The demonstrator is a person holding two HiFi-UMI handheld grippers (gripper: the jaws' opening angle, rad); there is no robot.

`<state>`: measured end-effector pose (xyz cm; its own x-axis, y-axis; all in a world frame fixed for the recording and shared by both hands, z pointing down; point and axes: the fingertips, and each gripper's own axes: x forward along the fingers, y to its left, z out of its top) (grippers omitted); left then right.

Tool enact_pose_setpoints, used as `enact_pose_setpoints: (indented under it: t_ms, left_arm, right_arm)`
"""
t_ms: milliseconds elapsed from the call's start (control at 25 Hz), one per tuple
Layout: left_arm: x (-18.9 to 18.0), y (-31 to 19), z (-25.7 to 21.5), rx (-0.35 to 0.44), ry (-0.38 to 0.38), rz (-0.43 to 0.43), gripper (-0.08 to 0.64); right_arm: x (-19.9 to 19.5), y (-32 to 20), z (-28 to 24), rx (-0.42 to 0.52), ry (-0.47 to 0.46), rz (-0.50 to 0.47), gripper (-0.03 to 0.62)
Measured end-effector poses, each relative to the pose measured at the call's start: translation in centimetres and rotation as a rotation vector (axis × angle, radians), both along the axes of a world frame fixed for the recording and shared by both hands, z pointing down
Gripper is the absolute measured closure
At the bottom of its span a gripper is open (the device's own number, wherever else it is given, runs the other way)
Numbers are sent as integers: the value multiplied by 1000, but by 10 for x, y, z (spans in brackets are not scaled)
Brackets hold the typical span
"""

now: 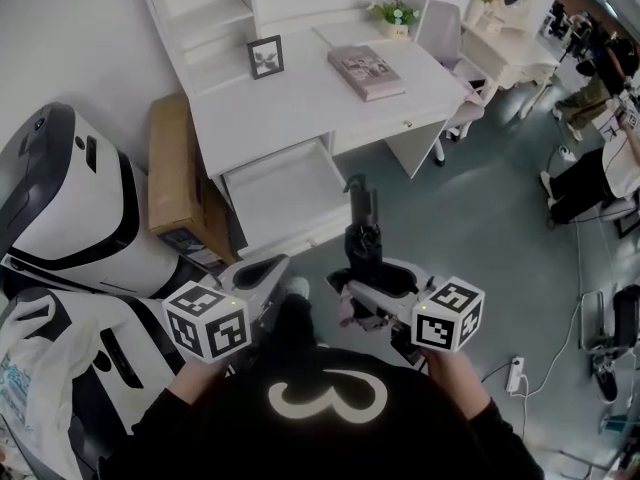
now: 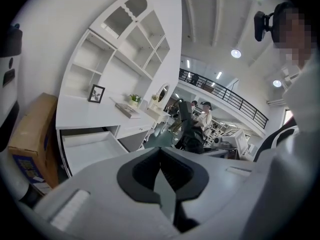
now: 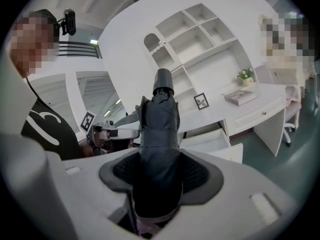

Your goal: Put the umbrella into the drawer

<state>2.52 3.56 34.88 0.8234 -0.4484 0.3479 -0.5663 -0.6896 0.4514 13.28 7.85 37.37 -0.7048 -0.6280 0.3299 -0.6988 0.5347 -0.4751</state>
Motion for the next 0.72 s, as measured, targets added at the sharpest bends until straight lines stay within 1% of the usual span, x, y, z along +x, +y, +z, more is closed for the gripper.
enact_pose_setpoints:
  t_ms: [240, 520, 720]
  left_arm:
    - [-7, -47, 6, -18, -4, -10, 551]
    - [-12, -122, 14, -43, -18, 0, 551]
    - [-14, -176, 21, -60, -15, -9, 551]
  right_arm:
    - [-5, -48, 5, -13, 16, -9, 364]
    - [-15, -125, 16, -34, 44, -21, 364]
    - [-14, -176, 29, -62, 73, -34, 364]
